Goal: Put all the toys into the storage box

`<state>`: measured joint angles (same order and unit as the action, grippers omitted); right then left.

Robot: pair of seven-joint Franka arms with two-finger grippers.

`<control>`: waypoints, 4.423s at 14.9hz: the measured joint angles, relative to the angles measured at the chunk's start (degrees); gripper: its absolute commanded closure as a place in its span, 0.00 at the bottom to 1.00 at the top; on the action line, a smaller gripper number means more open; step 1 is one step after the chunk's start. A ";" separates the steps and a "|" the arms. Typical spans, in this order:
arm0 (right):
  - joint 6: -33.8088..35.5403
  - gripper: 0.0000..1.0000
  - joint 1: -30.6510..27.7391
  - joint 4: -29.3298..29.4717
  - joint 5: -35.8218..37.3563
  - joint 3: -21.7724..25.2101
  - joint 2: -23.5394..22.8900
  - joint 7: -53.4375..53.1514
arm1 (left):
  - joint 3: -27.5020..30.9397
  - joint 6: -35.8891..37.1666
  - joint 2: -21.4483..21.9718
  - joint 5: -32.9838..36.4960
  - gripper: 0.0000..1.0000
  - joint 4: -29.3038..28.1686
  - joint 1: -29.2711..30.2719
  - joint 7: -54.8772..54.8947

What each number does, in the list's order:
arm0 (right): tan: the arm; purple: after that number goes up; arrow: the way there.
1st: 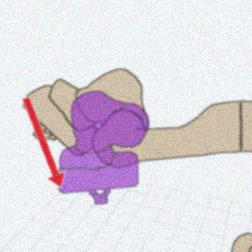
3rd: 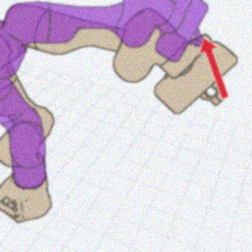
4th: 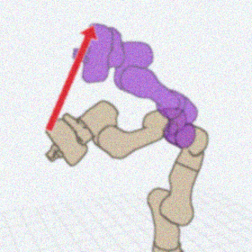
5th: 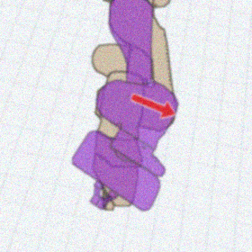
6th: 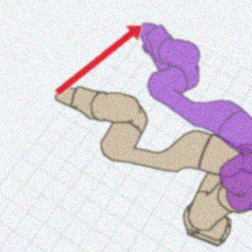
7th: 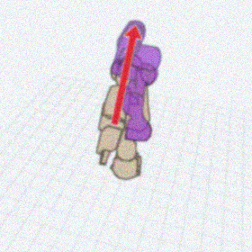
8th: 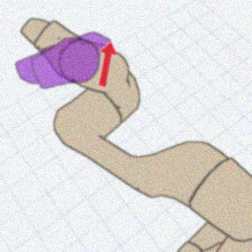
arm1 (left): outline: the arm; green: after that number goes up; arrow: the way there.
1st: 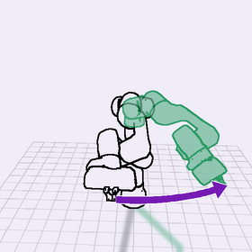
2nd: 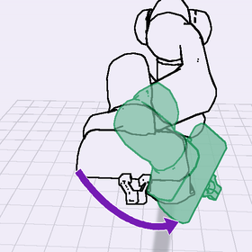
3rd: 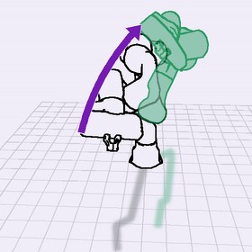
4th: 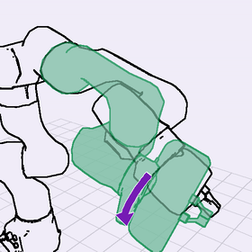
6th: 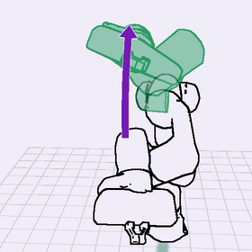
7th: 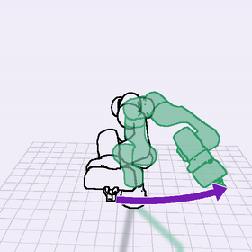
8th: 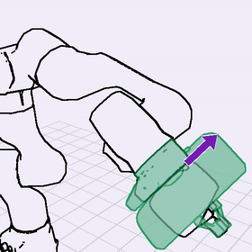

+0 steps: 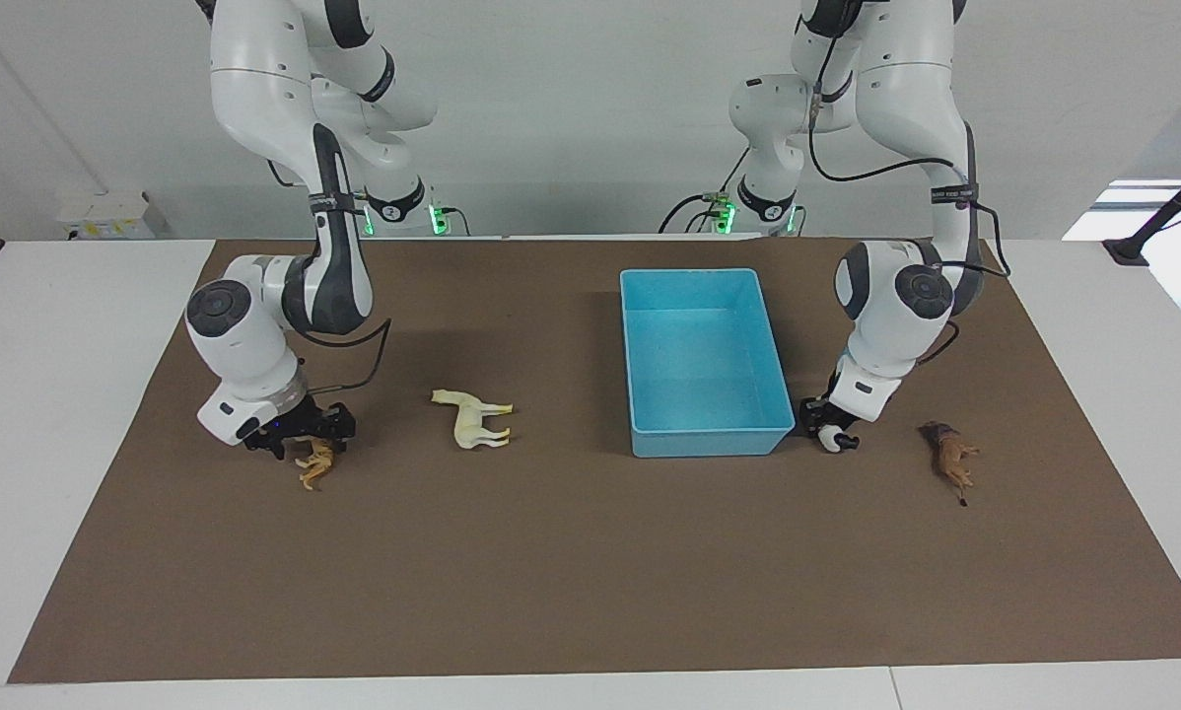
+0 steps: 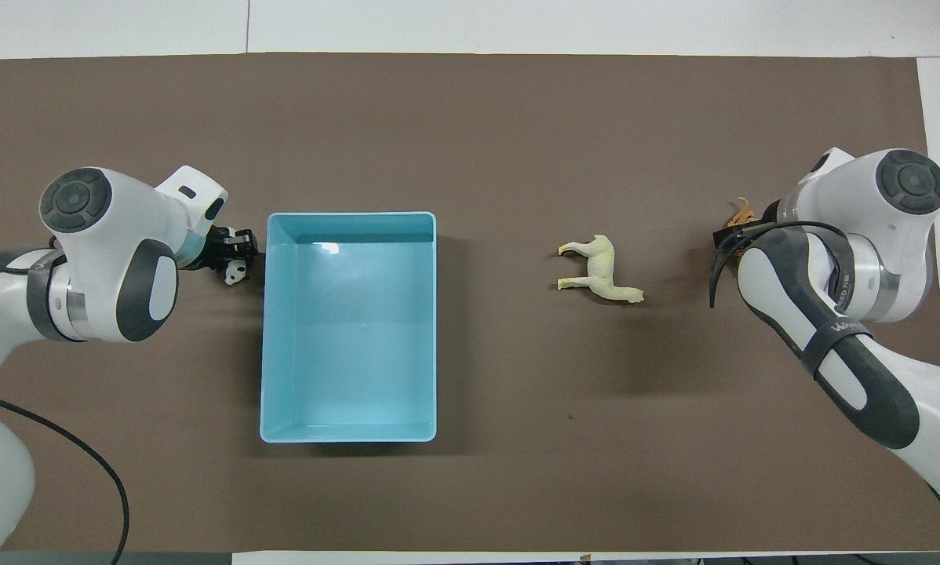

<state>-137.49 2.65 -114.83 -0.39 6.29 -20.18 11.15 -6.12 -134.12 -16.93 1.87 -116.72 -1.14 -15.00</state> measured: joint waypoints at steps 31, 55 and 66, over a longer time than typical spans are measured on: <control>9.52 1.00 37.23 24.51 -19.33 -2.33 5.06 -49.24 | 1.13 16.23 9.35 3.50 0.00 10.20 13.55 16.84; 20.10 0.00 25.54 20.63 -4.14 3.06 1.12 -32.58 | 0.73 -5.42 -2.01 3.89 1.00 1.48 15.88 7.46; 3.95 0.00 23.09 -0.07 -4.12 2.68 5.03 -18.98 | -1.01 23.02 6.11 3.80 1.00 12.51 10.59 -1.94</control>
<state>-133.54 25.73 -114.91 -4.51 8.97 -15.15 -7.82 -7.13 -111.10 -10.82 5.67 -104.21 9.45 -16.94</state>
